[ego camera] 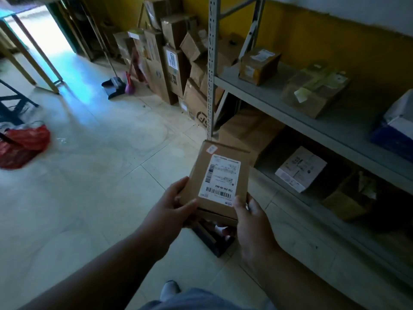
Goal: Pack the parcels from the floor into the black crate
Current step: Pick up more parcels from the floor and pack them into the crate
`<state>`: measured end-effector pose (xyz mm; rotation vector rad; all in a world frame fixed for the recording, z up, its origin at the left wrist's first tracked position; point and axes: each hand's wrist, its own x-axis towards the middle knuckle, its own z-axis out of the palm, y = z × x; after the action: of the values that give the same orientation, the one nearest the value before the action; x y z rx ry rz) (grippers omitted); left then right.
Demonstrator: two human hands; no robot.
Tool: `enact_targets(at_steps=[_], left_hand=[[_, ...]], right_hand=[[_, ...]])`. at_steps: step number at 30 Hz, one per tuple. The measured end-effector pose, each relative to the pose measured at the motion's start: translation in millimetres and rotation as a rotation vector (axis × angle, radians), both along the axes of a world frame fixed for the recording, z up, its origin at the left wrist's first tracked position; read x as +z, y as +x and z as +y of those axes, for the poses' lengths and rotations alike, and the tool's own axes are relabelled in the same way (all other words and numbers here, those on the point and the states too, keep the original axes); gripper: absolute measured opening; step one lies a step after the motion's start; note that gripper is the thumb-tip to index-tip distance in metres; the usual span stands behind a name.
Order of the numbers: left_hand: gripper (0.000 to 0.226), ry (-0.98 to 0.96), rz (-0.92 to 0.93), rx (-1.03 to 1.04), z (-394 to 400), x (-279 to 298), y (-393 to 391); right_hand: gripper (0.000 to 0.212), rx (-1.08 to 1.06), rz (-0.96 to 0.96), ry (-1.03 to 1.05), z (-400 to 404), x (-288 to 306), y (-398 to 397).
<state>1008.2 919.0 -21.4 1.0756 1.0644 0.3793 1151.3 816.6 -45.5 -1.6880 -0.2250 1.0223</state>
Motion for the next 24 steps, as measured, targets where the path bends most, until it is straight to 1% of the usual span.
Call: enact_targets(at_steps=[4, 8, 10, 12, 14, 16, 18, 24], left_hand=[[0.058, 0.078, 0.095, -0.128, 52.0, -8.2, -32.2], [0.054, 0.145, 0.204, -0.322, 71.7, -34.2, -26.6], [0.056, 0.215, 0.347, -0.435, 74.7, -57.7, -12.3], [0.057, 0.334, 0.524, -0.531, 74.9, -78.0, 1.5], [0.048, 0.418, 0.64, -0.578, 70.7, -87.3, 8.9], [0.043, 0.449, 0.649, -0.594, 69.2, -89.2, 9.9], [0.046, 0.499, 0.647, -0.654, 77.9, -84.8, 9.6], [0.047, 0.632, 0.596, -0.725, 142.6, -84.7, 23.9]], right_hand=[[0.018, -0.062, 0.067, -0.023, 30.1, -7.0, -38.9], [0.017, -0.092, 0.081, -0.151, 35.0, -13.5, -32.9], [0.015, -0.113, 0.113, -0.225, 34.4, -23.4, -23.3], [0.014, -0.102, 0.171, -0.297, 36.9, -37.7, -11.6], [0.016, -0.107, 0.256, -0.375, 41.2, -48.8, -2.3], [0.018, -0.111, 0.297, -0.403, 48.9, -55.2, 3.7], [0.016, -0.117, 0.311, -0.387, 58.1, -56.2, 5.7], [0.013, -0.222, 0.358, -0.32, 100.3, -58.8, 6.7]])
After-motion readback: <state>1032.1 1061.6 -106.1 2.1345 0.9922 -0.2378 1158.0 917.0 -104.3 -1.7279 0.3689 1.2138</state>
